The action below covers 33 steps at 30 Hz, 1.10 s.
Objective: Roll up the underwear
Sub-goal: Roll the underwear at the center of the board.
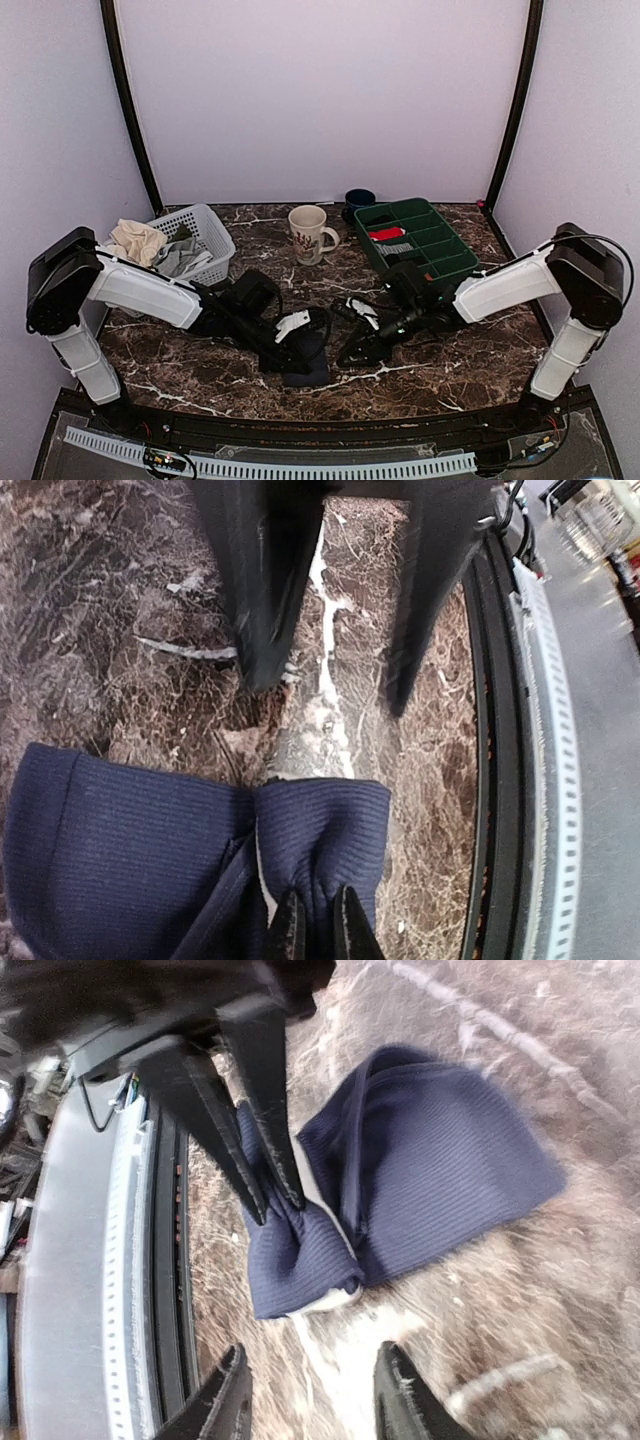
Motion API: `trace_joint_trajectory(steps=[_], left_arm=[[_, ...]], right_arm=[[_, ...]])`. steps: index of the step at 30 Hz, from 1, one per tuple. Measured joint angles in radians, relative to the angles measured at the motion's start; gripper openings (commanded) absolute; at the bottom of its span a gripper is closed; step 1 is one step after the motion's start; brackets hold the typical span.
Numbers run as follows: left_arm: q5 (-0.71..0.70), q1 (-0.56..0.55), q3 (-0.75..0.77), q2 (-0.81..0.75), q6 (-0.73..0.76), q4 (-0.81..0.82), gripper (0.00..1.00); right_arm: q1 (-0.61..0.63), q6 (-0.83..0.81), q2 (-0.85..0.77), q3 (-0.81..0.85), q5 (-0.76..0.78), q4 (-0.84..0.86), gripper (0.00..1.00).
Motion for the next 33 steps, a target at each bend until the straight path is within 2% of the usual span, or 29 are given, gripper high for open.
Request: trace_joint_trajectory(steps=[6, 10, 15, 21, 24, 28, 29, 33], left_arm=[[0.221, 0.077, 0.045, 0.101, -0.06, -0.005, 0.0], [0.351, 0.123, 0.056, 0.168, -0.09, 0.017, 0.0], [0.454, 0.15, 0.083, 0.23, -0.106, 0.023, 0.0], [0.508, 0.153, 0.098, 0.264, -0.108, 0.023, 0.0], [0.52, 0.155, 0.101, 0.271, -0.108, 0.022, 0.0], [0.523, 0.159, 0.103, 0.271, -0.107, 0.008, 0.0], [0.526, 0.162, 0.103, 0.271, -0.106, 0.001, 0.0], [0.526, 0.165, 0.103, 0.27, -0.094, -0.013, 0.18]], right_arm=[[0.069, -0.054, -0.199, -0.1, 0.184, 0.018, 0.46], [0.172, -0.109, -0.241, -0.108, 0.295, 0.039, 0.48], [0.282, -0.197, -0.21, -0.099, 0.423, 0.076, 0.5], [0.322, -0.28, -0.068, -0.044, 0.517, 0.117, 0.48], [0.328, -0.316, -0.029, -0.039, 0.549, 0.127, 0.37], [0.336, -0.356, 0.009, -0.016, 0.564, 0.126, 0.05], [0.338, -0.363, 0.008, -0.015, 0.564, 0.123, 0.0], [0.339, -0.369, 0.005, -0.011, 0.56, 0.11, 0.0]])
